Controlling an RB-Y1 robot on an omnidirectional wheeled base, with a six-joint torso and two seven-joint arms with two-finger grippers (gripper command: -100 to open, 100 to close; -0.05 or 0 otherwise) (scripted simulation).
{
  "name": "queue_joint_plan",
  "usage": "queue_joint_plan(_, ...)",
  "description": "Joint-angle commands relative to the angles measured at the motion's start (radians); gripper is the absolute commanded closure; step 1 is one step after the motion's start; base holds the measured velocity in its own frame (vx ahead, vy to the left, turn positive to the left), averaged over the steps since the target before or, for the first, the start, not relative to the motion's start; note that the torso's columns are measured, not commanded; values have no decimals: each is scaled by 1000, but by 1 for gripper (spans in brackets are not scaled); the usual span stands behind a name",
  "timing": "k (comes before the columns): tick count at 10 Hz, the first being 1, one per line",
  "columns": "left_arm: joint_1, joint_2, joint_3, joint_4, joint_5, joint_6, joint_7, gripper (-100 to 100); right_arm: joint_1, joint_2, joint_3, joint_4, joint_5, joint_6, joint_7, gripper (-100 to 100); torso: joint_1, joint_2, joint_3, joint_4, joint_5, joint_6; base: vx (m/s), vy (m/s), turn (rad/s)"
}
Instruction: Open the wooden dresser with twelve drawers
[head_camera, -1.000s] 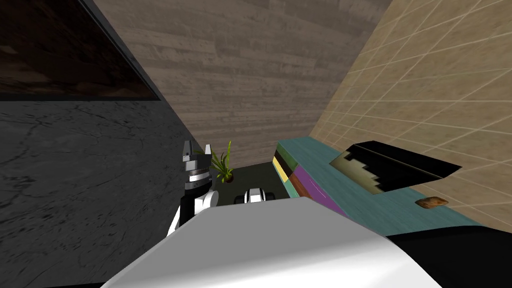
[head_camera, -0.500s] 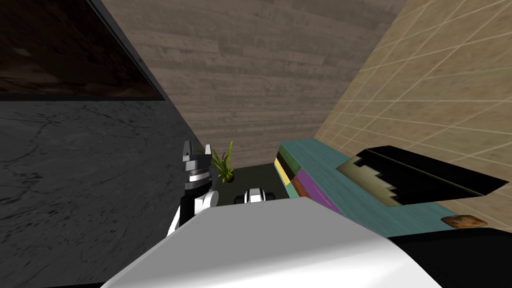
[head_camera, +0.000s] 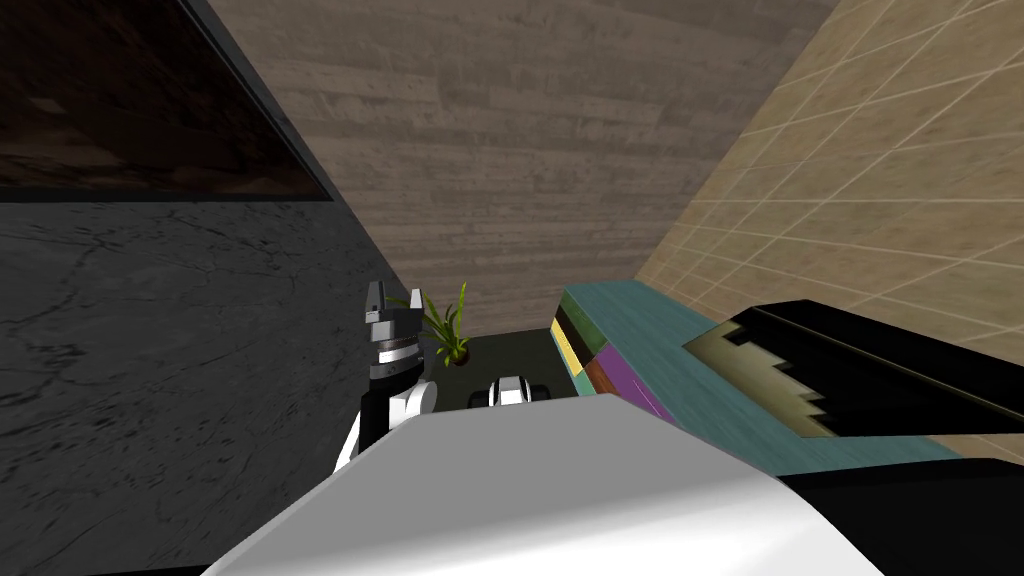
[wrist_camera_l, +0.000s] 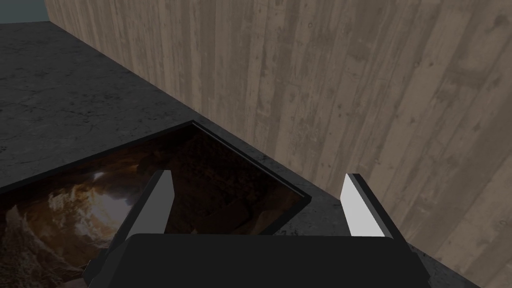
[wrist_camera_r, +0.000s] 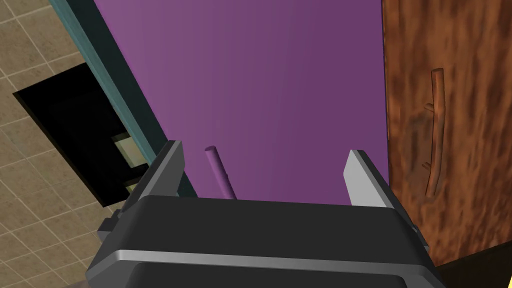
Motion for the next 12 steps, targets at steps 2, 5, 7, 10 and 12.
queue_joint_plan(2,0,0,0,0,0,0,0,0,-25,-7,7,66,33,54,-5,-100,-2,-2,-1,0,0,0,23,-21,55)
queue_joint_plan(5,0,0,0,0,0,0,0,0,-41,-17,11,106,57,95,-5,-100,-1,-2,-1,-1,0,0,33,-27,66)
queue_joint_plan(7,0,0,0,0,0,0,0,0,-48,-17,11,119,59,98,-6,-100,-1,-1,-1,0,0,0,18,-13,43)
queue_joint_plan(10,0,0,0,0,0,0,0,0,-51,-38,6,107,51,86,7,100,-2,0,0,0,-1,0,-13,-22,3)
queue_joint_plan(12,0,0,0,0,0,0,0,0,-57,-38,4,85,54,91,35,100,6,-1,-1,0,1,0,-22,139,-22)
